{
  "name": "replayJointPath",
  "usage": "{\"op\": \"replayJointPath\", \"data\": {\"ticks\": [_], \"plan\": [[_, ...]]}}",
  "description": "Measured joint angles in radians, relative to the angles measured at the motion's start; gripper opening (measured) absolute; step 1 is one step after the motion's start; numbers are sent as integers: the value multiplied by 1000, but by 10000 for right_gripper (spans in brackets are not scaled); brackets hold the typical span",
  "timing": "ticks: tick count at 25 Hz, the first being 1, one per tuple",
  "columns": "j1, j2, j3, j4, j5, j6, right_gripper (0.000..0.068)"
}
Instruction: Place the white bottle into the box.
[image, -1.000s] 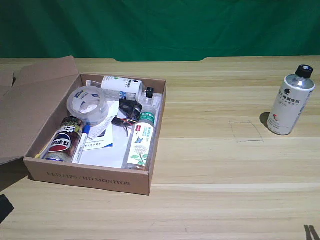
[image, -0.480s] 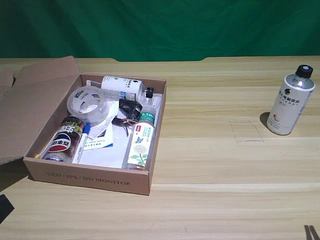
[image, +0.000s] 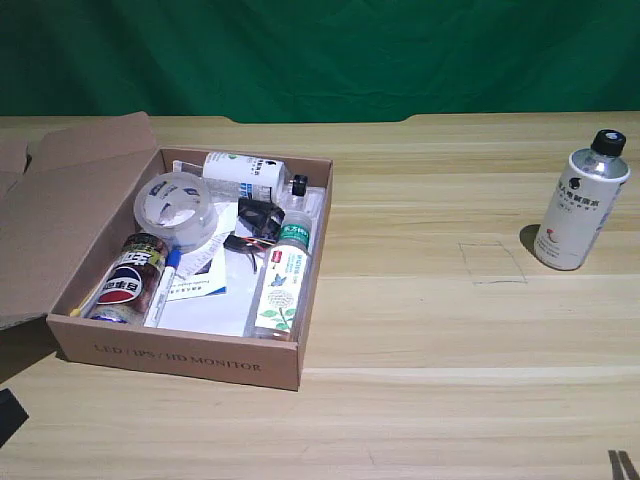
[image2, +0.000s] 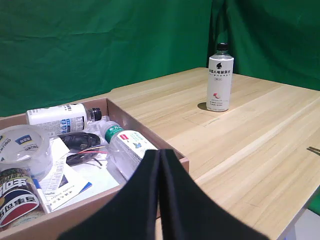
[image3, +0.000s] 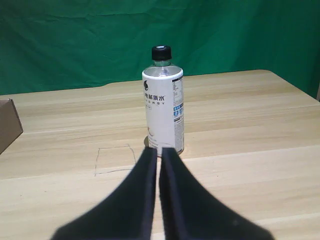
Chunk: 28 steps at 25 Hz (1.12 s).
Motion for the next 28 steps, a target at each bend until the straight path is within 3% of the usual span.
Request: {"op": "replayJointPath", "data": {"ticks": [15, 20, 28], "plan": [[0, 0, 0, -7, -7, 0, 3], [0, 0, 0, -76, -61, 0, 3], [0, 0, 0, -96, -143, 1, 3]]}}
